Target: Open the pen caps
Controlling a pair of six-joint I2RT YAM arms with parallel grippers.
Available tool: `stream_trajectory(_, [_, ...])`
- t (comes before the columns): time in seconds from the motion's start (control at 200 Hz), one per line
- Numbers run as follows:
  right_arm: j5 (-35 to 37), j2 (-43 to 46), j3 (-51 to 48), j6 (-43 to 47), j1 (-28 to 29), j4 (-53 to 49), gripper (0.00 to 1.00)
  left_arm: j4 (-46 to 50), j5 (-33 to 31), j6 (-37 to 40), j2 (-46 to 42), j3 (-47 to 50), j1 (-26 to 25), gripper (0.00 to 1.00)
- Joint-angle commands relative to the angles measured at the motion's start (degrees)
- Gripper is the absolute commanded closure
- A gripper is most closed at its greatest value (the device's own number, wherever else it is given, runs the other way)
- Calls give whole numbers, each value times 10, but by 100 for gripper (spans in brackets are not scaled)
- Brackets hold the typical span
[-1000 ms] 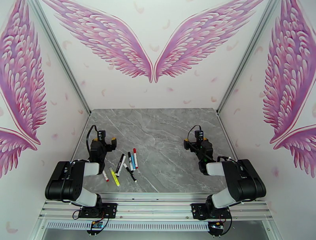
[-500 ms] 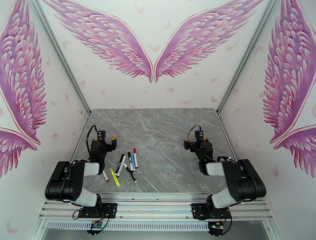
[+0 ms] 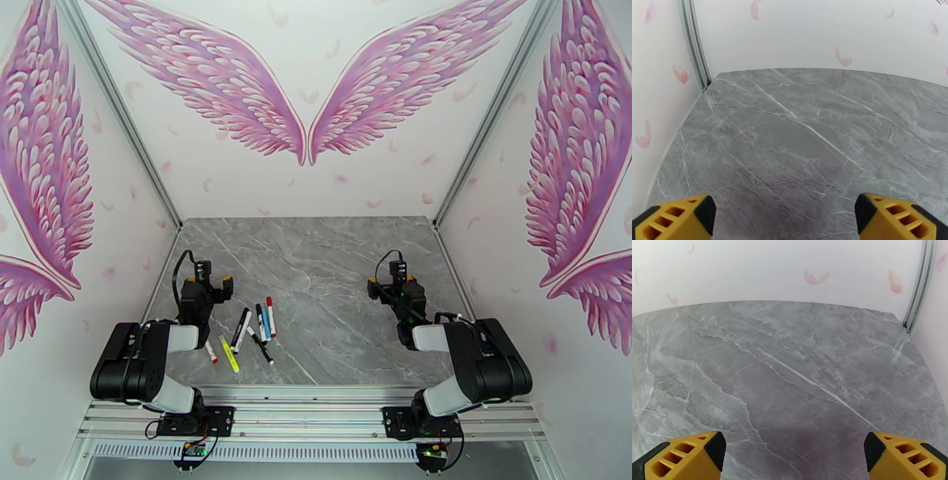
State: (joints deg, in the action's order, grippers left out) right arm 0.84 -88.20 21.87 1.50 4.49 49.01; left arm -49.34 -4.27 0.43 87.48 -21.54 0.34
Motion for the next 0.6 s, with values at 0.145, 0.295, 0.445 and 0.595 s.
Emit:
stream_trajectory(0.145, [-5,-4,13,-5,-2,-4,1,10,2,-1,-2,-11,3,1])
stream_trajectory(0.295, [-6,-4,9,-7,-3,3,1,9,5,-2,-3,-10,5,1])
stream_trajectory(0.445, [-6,0,-16,-10,-3,48,1,6,3,1,-11,-5,1,1])
stream_trajectory(0.595, [-13,35,-10,-4,-3,7,1,46,-27,3,-61,-6,-10,1])
